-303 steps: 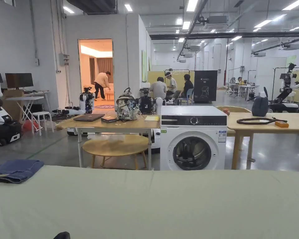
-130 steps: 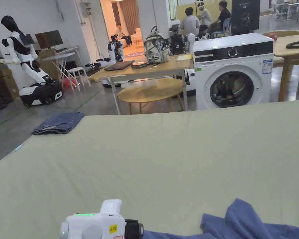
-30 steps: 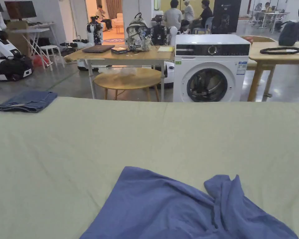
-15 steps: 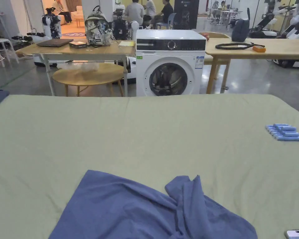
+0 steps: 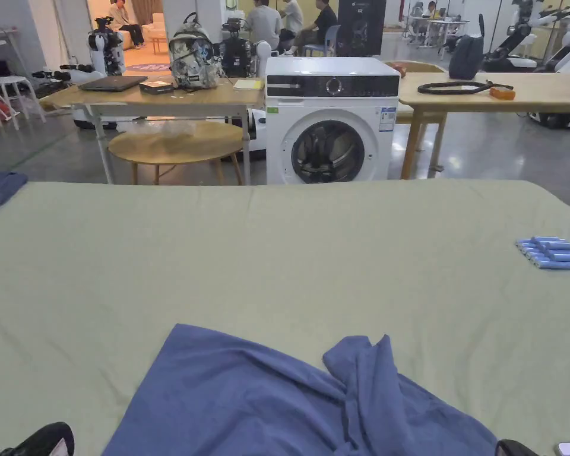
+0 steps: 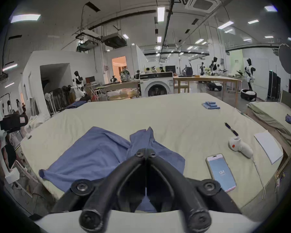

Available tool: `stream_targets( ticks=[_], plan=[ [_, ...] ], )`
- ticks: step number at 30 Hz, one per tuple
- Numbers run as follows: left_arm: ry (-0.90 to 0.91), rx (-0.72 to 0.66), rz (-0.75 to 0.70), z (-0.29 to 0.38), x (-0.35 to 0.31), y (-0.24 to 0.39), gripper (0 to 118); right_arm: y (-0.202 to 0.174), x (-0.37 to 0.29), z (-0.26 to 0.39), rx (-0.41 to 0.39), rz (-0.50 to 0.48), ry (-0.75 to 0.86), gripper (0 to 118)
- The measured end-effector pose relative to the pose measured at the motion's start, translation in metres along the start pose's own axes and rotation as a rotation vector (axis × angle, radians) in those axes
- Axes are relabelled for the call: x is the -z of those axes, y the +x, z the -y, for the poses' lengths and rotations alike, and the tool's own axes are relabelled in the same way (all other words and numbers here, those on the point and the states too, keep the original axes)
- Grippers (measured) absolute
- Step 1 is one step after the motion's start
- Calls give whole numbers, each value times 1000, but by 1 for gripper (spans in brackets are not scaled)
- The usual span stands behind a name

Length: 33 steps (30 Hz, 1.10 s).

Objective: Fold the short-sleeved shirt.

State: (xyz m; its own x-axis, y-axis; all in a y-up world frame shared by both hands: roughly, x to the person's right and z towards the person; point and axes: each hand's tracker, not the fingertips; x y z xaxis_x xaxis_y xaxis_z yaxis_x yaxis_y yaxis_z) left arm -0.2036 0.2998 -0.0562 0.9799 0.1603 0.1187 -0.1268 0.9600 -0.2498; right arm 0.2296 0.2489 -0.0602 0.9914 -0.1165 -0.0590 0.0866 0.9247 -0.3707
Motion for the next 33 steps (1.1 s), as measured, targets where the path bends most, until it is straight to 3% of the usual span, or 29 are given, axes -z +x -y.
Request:
stream_targets(
  ticks=[11,12,15,16,21,22,23,24,25,32,33],
  plan=[
    [-194,-171,-124,46,-25,-72,0,-8,14,11,13,-55,-62,0],
    [-212,-182,-144,53,-26,-75,10,-9,14,12,14,-64,-68,0],
    [-334,-249,-178,79,-22,-92,84,-15,18,17,1,-82,-92,0],
    [-355,-266,-184,89,-21,-92,85,-17,19,18,-9,-84,-100,0],
    [-456,-329,-211,133,3,-107,81,-20,23,21,-19,-104,-127,0],
    [-481,-337,-191,138,10,-107,72,-20,23,21,-20,-104,-129,0],
    [-490,-330,-189,142,17,-106,55,-21,22,21,-23,-102,-130,0],
    [-518,-322,-187,150,22,-105,24,-21,22,21,-25,-100,-132,0],
    [-574,-306,-189,156,31,-103,11,-21,23,21,-26,-98,-134,0],
    [-605,-273,-189,155,38,-98,2,-2,53,-4,-27,-91,-177,1],
    [-628,-256,-180,154,40,-96,2,4,70,-15,-24,-99,-208,24]
  ],
)
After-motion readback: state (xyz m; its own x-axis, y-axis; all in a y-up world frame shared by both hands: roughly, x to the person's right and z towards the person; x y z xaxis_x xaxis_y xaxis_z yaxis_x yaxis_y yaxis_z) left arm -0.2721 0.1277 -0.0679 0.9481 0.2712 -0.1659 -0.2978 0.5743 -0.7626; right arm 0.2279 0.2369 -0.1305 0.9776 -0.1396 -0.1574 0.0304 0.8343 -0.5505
